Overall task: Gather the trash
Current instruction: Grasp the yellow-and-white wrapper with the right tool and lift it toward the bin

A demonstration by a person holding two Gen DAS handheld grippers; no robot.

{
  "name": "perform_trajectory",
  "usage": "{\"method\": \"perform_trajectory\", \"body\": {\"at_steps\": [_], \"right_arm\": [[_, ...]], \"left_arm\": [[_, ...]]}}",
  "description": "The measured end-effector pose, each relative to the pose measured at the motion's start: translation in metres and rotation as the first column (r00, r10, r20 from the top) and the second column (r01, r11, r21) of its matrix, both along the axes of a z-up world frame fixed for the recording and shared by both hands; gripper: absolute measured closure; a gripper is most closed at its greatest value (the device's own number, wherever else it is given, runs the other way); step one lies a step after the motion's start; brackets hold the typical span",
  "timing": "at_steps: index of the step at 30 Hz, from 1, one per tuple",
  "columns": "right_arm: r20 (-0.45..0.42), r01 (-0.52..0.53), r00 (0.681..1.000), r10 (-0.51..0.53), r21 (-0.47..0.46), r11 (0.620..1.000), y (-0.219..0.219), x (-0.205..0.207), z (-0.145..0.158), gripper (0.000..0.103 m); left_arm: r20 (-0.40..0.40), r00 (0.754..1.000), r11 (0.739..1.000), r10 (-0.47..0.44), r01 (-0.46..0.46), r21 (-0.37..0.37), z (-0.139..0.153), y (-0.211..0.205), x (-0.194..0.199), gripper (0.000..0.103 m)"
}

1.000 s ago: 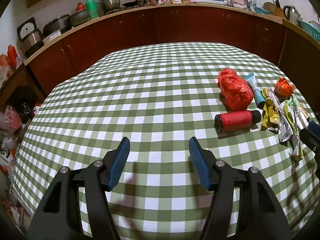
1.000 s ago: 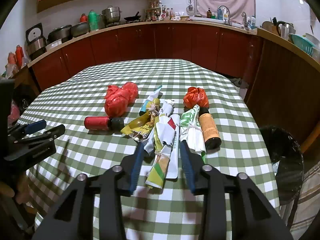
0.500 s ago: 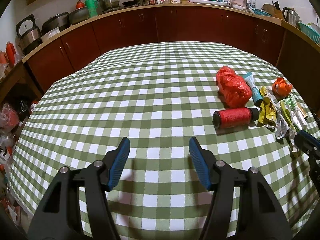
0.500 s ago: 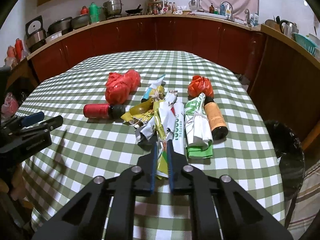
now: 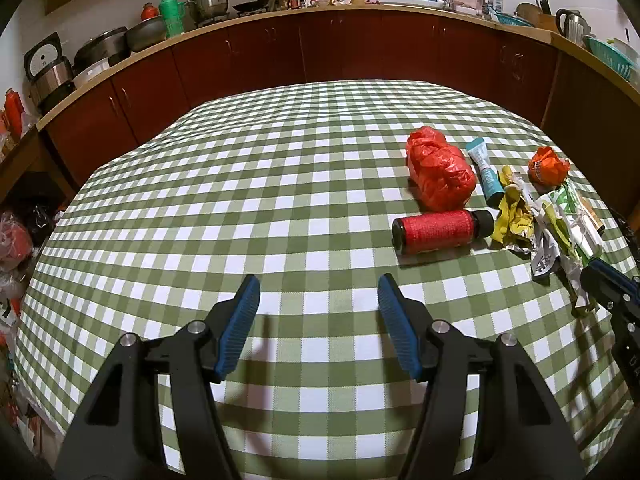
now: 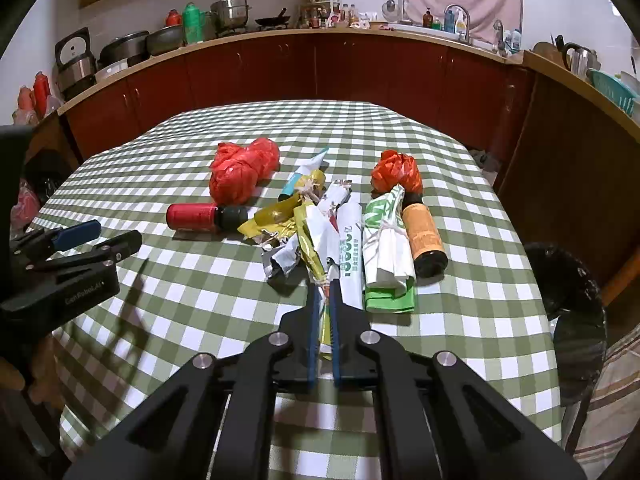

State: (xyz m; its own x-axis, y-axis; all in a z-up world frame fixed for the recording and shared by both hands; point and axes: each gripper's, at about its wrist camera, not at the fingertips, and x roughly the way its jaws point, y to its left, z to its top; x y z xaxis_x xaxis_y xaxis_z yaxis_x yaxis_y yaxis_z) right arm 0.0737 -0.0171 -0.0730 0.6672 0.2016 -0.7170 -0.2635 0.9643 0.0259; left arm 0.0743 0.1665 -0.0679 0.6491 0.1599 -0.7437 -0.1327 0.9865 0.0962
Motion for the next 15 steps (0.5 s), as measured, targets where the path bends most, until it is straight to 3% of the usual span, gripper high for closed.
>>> {"method": "perform_trajectory", "body": {"at_steps": [5, 9, 15], "right_arm": [[-0.025, -0.007, 1.000, 0.007, -0.013, 1.000, 0.004, 0.004, -0.005, 0.084], [-0.035, -0.012, 0.999, 0.011, -0.030, 0.999, 0.008, 0.006, -0.009, 0.084], [0.022, -0.006, 1.000, 0.007, -0.048, 0.999, 0.008, -0.001, 0.000, 0.087]], "left_arm": [[-0.006, 1.000, 1.000, 0.015, -0.015, 0.000, -0.002, 0.005, 0.000, 0.043], [-0.007, 1.000, 1.000, 0.022, -0.022, -0.005, -0.004, 0.010, 0.000, 0.043], [-0.011, 1.000, 1.000, 0.014, -0.014, -0.012, -0.005, 0.010, -0.001, 0.043]]}}
